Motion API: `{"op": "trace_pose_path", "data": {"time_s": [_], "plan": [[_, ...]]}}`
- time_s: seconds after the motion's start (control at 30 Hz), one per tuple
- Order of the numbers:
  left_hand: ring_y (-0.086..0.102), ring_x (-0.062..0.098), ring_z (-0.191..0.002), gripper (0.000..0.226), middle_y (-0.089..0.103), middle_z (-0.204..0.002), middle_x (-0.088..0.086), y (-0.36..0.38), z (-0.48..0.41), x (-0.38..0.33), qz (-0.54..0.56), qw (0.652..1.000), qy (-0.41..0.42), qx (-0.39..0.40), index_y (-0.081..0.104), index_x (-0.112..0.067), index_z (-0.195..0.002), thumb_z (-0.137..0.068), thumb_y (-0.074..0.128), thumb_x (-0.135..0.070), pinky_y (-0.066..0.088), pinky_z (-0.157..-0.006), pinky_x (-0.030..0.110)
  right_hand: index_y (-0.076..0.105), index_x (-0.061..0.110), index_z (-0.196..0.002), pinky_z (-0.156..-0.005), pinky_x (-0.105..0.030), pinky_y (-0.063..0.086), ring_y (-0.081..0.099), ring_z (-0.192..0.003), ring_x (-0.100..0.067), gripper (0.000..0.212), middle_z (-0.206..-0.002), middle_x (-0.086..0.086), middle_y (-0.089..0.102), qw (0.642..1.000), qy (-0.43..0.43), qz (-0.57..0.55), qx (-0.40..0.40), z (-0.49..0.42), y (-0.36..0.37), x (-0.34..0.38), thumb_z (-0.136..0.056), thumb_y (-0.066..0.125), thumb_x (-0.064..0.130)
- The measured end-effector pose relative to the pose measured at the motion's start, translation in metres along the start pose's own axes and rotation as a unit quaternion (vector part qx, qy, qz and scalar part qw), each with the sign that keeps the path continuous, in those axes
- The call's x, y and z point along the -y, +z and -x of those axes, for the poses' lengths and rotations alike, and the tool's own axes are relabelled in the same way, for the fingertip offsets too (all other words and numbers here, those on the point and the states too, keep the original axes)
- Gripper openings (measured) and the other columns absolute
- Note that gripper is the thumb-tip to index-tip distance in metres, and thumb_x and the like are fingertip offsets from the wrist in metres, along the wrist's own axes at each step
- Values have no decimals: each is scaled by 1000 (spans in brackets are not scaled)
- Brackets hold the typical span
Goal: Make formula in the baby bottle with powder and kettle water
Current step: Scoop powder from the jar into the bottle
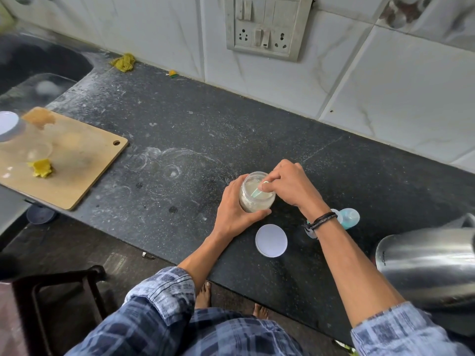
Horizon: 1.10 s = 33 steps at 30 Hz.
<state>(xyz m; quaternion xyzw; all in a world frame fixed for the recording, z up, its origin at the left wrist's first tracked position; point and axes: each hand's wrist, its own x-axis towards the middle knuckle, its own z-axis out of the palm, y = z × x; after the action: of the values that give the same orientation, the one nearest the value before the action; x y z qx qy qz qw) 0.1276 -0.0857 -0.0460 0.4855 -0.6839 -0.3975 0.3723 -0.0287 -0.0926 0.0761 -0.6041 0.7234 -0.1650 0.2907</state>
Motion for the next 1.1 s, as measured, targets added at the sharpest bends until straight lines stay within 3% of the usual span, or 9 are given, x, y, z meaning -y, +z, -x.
{"op": "trace_pose_path", "data": {"time_s": [0.07, 0.17, 0.23, 0.37, 0.47, 0.67, 0.93, 1.1], "plan": [[45, 7, -129, 93, 50, -136, -15, 0, 0, 0, -2, 1000, -2, 1, 44, -32, -143, -65, 91, -52, 40, -107, 28, 83, 14, -92, -100, -45, 49, 55, -119, -24, 9, -86, 18, 61, 999, 20, -34, -5, -2, 1, -5, -86, 80, 20], [44, 5, -130, 93, 49, -137, -17, 1, 0, 1, -1, 1000, -2, -1, 43, -32, -142, -65, 91, -51, 36, -106, 22, 83, 11, -94, -81, -24, 48, 63, -105, -16, 11, -88, 11, 66, 994, 51, -99, -11, 0, 2, -7, -87, 79, 18], [44, 4, -130, 92, 49, -136, -18, 1, 1, 0, 0, 1000, -4, -3, 43, -34, -141, -64, 91, -51, 35, -106, 21, 82, 8, -94, -73, -18, 44, 66, -94, -10, 12, -87, 9, 69, 988, 61, -140, -22, 4, 2, -8, -87, 79, 17], [44, 7, -130, 93, 50, -136, -18, 1, 1, 0, 3, 1000, -6, 0, 44, -32, -142, -64, 91, -50, 37, -106, 24, 81, 7, -99, -84, -29, 48, 63, -86, -6, 16, -80, 19, 59, 984, 67, -151, -65, 13, 3, -8, -89, 77, 19], [45, 7, -130, 93, 50, -136, -17, 1, 0, -1, 1, 1000, -6, -2, 44, -31, -142, -64, 91, -49, 36, -106, 22, 81, 8, -99, -81, -29, 44, 57, -77, 1, 16, -78, 22, 56, 987, 54, -127, -85, 19, 2, -9, -90, 76, 20], [44, 7, -131, 93, 50, -136, -17, 2, 0, 0, -1, 1000, -6, -5, 44, -32, -142, -63, 92, -49, 37, -106, 23, 81, 10, -99, -86, -34, 48, 63, -95, -14, 16, -86, 19, 56, 981, 68, -152, -96, 25, 10, -15, -90, 77, 23], [43, 4, -130, 91, 49, -136, -19, 1, 1, -1, -3, 1000, -7, -5, 41, -38, -141, -65, 91, -49, 33, -103, 17, 80, 10, -94, -75, -22, 45, 63, -91, -5, 13, -97, 9, 64, 969, 84, -208, -104, 27, 19, -13, -87, 79, 22], [43, 2, -130, 91, 48, -136, -21, 2, 1, -2, -6, 1000, -5, -6, 39, -45, -139, -65, 91, -48, 31, -103, 13, 80, 9, -93, -76, -20, 43, 63, -90, -3, 13, -98, 4, 67, 950, 106, -270, -112, 28, 22, -10, -86, 79, 20]]}}
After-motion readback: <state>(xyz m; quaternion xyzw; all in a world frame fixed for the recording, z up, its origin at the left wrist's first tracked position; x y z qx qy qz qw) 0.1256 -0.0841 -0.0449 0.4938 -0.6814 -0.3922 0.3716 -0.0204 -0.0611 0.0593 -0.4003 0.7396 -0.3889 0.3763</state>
